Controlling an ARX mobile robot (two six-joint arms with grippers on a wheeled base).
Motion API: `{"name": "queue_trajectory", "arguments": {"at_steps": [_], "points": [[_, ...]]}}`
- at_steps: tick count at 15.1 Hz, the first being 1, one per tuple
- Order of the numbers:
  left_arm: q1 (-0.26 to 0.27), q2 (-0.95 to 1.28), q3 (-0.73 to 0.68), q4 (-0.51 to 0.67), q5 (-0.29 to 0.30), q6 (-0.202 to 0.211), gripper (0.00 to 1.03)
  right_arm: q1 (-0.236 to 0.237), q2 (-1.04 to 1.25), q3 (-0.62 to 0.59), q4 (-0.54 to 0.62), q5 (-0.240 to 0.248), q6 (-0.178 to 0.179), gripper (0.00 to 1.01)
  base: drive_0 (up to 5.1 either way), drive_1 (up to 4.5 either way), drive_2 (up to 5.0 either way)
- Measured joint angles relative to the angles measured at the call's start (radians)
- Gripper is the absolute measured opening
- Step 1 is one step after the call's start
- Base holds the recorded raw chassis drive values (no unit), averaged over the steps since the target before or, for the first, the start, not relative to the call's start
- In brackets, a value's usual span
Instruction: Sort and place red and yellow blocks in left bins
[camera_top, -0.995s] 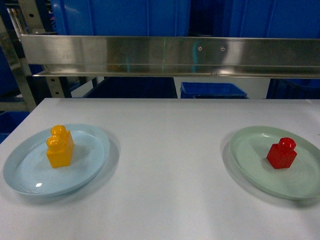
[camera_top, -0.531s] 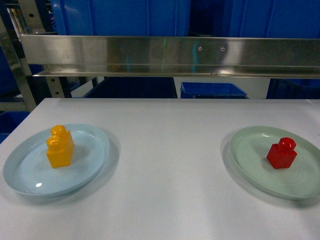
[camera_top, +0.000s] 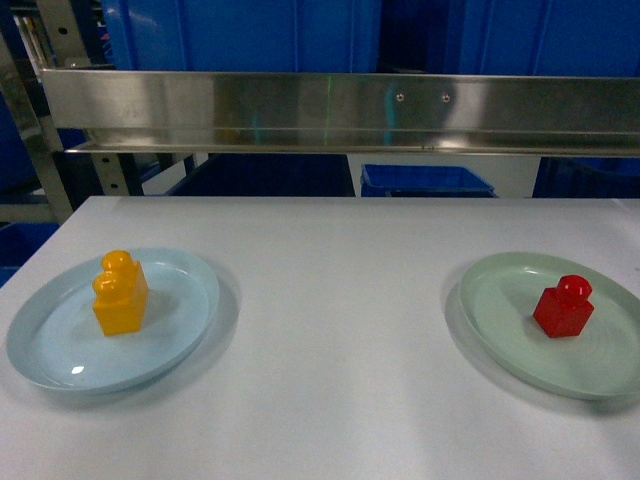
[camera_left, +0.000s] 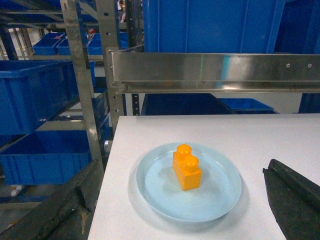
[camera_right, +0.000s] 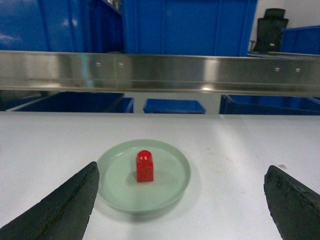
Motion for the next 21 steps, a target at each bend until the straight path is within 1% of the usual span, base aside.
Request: {"name": "queue_trajectory", "arguments": {"at_steps": [1, 2, 3, 4, 5, 6, 7, 8, 9, 10, 11, 12, 13, 15, 16, 17, 19, 20, 21], "points": [[-0.029, 0.027, 0.0, 0.066, -0.031, -0.006, 0.98, -0.043, 0.012, -0.002, 0.039, -0.068, 0.006, 0.98, 0.0, 0.0, 0.0], [-0.092, 0.109, 0.0, 0.172, -0.073, -0.01, 0.98, -0.138, 0.074, -0.002, 0.132, -0.141, 0.01, 0.98, 0.0, 0.0, 0.0], [-0.127, 0.212, 0.0, 0.249, -0.089, -0.025, 0.98, -0.206, 0.156, -0.002, 0.216, -0.196, 0.011, 0.98, 0.0, 0.0, 0.0], [-0.126, 0.307, 0.0, 0.342, -0.105, -0.029, 0.98, -0.243, 0.266, -0.002, 0.335, -0.241, 0.015, 0.98, 0.0, 0.0, 0.0], [-0.108, 0.387, 0.003, 0.404, -0.105, -0.035, 0.98, -0.248, 0.389, 0.001, 0.447, -0.256, 0.02, 0.98, 0.0, 0.0, 0.0], [-0.086, 0.448, 0.016, 0.424, -0.091, -0.041, 0.98, -0.256, 0.463, 0.007, 0.496, -0.267, 0.024, 0.98, 0.0, 0.0, 0.0], [-0.063, 0.492, 0.039, 0.431, -0.063, -0.047, 0.98, -0.256, 0.531, 0.037, 0.515, -0.271, 0.029, 0.98, 0.0, 0.0, 0.0], [-0.022, 0.558, 0.086, 0.459, -0.012, -0.05, 0.98, -0.244, 0.599, 0.097, 0.513, -0.27, 0.034, 0.98, 0.0, 0.0, 0.0], [0.03, 0.623, 0.14, 0.498, 0.033, -0.053, 0.98, -0.208, 0.666, 0.167, 0.535, -0.27, 0.037, 0.98, 0.0, 0.0, 0.0], [0.074, 0.695, 0.188, 0.542, 0.076, -0.053, 0.98, -0.164, 0.731, 0.234, 0.527, -0.266, 0.036, 0.98, 0.0, 0.0, 0.0], [0.1, 0.75, 0.22, 0.564, 0.099, -0.053, 0.98, -0.13, 0.787, 0.272, 0.557, -0.256, 0.03, 0.98, 0.0, 0.0, 0.0], [0.134, 0.846, 0.268, 0.591, 0.13, -0.053, 0.98, -0.076, 0.871, 0.331, 0.553, -0.24, 0.006, 0.98, 0.0, 0.0, 0.0], [0.153, 0.924, 0.3, 0.616, 0.144, -0.048, 0.98, -0.024, 0.957, 0.373, 0.589, -0.212, -0.015, 0.98, 0.0, 0.0, 0.0], [0.164, 1.051, 0.366, 0.619, 0.165, -0.044, 0.98, 0.023, 1.098, 0.446, 0.564, -0.199, -0.02, 0.98, 0.0, 0.0, 0.0], [0.166, 1.139, 0.422, 0.625, 0.174, -0.041, 0.98, 0.034, 1.183, 0.485, 0.575, -0.192, -0.02, 0.98, 0.0, 0.0, 0.0], [0.155, 1.207, 0.467, 0.623, 0.178, -0.037, 0.98, 0.04, 1.268, 0.514, 0.623, -0.165, -0.036, 0.98, 0.0, 0.0, 0.0], [0.105, 1.342, 0.535, 0.608, 0.182, -0.032, 0.98, 0.039, 1.444, 0.57, 0.657, -0.162, -0.059, 0.98, 0.0, 0.0, 0.0], [0.081, 1.4, 0.55, 0.621, 0.173, -0.022, 0.98, 0.038, 1.508, 0.586, 0.663, -0.157, -0.067, 0.98, 0.0, 0.0, 0.0], [0.066, 1.438, 0.56, 0.627, 0.158, -0.018, 0.98, 0.034, 1.561, 0.597, 0.678, -0.158, -0.067, 0.98, 0.0, 0.0, 0.0]]}}
